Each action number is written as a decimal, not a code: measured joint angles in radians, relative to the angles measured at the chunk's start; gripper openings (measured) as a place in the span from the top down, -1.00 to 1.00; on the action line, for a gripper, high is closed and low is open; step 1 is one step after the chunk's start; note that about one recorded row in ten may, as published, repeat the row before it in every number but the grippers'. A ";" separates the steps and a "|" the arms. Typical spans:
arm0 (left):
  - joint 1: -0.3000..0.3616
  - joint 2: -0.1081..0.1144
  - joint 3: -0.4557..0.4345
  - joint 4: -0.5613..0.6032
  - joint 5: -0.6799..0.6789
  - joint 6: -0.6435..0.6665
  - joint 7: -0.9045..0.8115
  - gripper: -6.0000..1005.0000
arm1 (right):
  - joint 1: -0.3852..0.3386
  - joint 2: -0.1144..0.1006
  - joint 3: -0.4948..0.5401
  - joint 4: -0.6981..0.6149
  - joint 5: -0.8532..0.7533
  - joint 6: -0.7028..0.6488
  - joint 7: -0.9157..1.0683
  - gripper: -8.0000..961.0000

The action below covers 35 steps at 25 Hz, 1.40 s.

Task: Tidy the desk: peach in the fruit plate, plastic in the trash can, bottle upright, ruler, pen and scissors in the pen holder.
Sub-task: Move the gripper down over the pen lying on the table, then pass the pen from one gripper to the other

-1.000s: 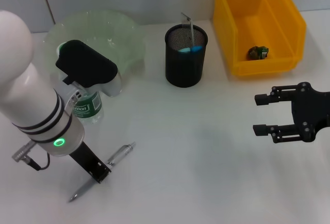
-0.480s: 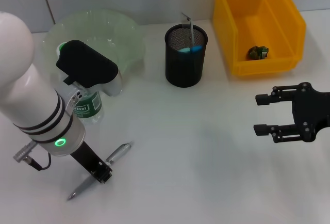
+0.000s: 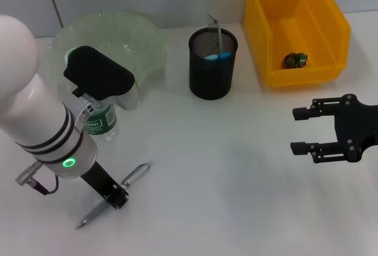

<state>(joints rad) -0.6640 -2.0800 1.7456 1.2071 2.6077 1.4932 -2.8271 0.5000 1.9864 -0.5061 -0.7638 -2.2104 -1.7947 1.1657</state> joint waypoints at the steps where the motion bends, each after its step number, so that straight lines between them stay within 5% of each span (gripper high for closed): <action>1: 0.000 0.000 0.000 0.000 0.000 -0.001 0.000 0.46 | 0.000 0.000 0.000 0.000 0.000 0.000 0.000 -0.46; 35: 0.000 0.000 0.018 0.010 -0.049 -0.004 0.025 0.69 | -0.008 0.001 0.000 -0.008 0.023 -0.007 0.005 -0.45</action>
<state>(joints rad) -0.6642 -2.0805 1.7631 1.2172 2.5585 1.4895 -2.8025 0.4917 1.9875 -0.5062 -0.7722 -2.1869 -1.8019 1.1711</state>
